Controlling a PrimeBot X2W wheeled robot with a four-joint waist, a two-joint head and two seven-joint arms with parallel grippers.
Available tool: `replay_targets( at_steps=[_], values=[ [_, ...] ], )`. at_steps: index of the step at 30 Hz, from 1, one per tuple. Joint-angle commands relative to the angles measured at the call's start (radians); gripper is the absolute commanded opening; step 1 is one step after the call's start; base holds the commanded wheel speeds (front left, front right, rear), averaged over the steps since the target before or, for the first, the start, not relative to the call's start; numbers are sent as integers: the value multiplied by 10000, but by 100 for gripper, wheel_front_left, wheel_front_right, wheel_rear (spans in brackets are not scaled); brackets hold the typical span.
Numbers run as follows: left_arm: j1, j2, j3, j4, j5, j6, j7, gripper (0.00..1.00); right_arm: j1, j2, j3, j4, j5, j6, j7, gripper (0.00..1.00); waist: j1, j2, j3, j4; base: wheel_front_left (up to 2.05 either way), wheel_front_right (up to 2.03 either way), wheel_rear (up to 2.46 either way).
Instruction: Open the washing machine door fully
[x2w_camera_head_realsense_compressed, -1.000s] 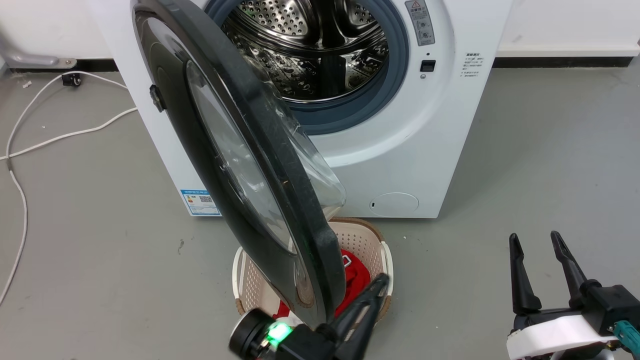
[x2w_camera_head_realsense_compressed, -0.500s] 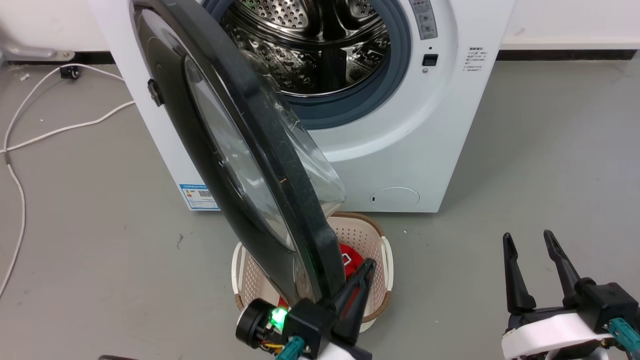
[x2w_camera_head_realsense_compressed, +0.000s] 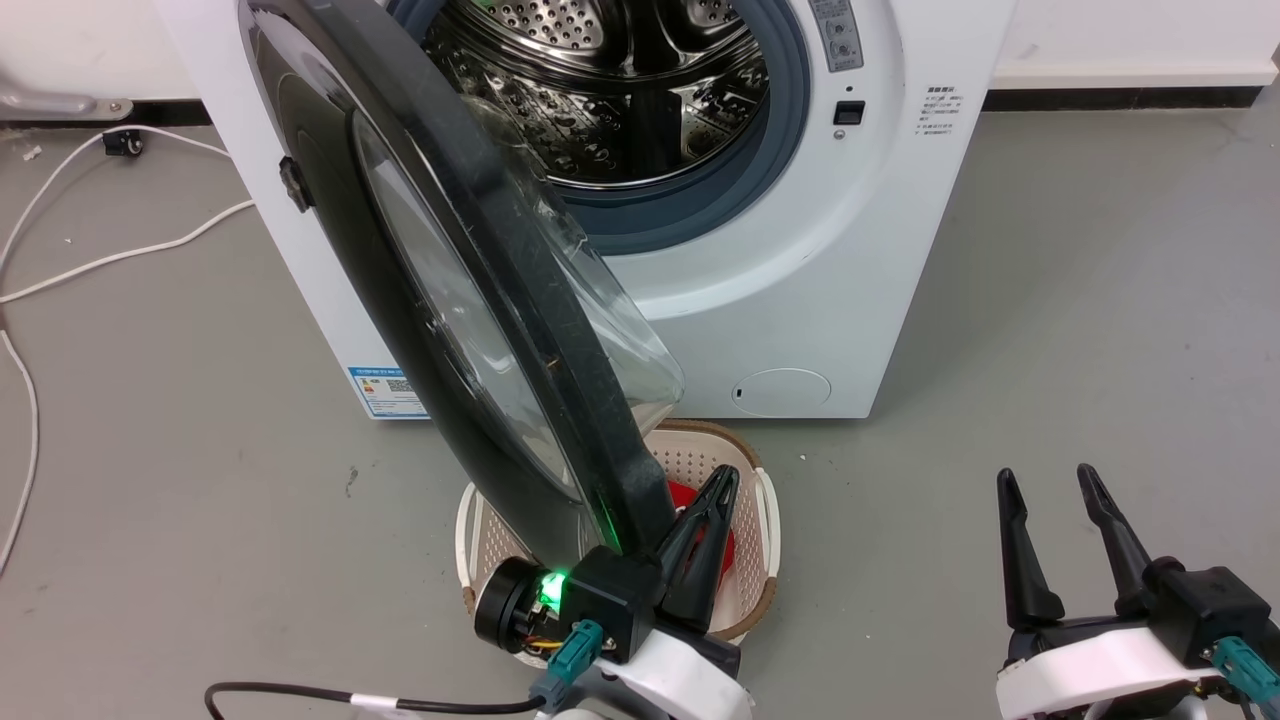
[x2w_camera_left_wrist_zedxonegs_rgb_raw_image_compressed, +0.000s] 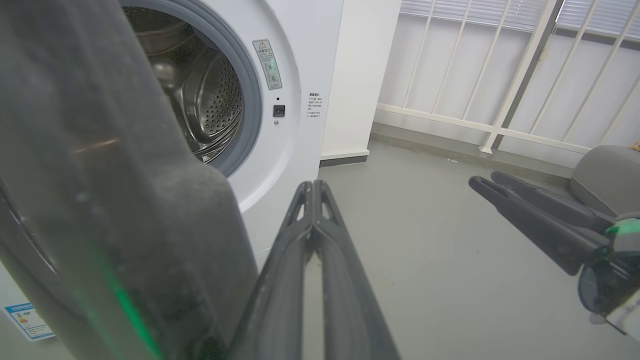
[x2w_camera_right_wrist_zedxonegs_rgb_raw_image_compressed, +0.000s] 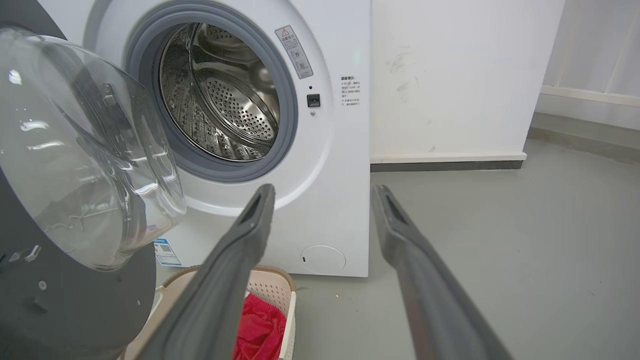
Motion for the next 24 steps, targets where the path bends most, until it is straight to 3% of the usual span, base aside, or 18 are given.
replay_targets(
  at_steps=[1,14,24],
  values=[
    [-129,-11,-24,88,-61,75,-102,0,-197,16,26,-25,48,-8,-39,100,0,0,2,-11,0,0,0],
    [68,106,-9,402,-139,328,-428,0,-121,16,183,63,243,-8,-89,100,0,0,-23,28,0,0,0],
    [731,340,313,-233,-170,853,-564,0,-48,16,114,120,248,-7,-84,100,0,0,-87,119,0,0,0]
  ],
)
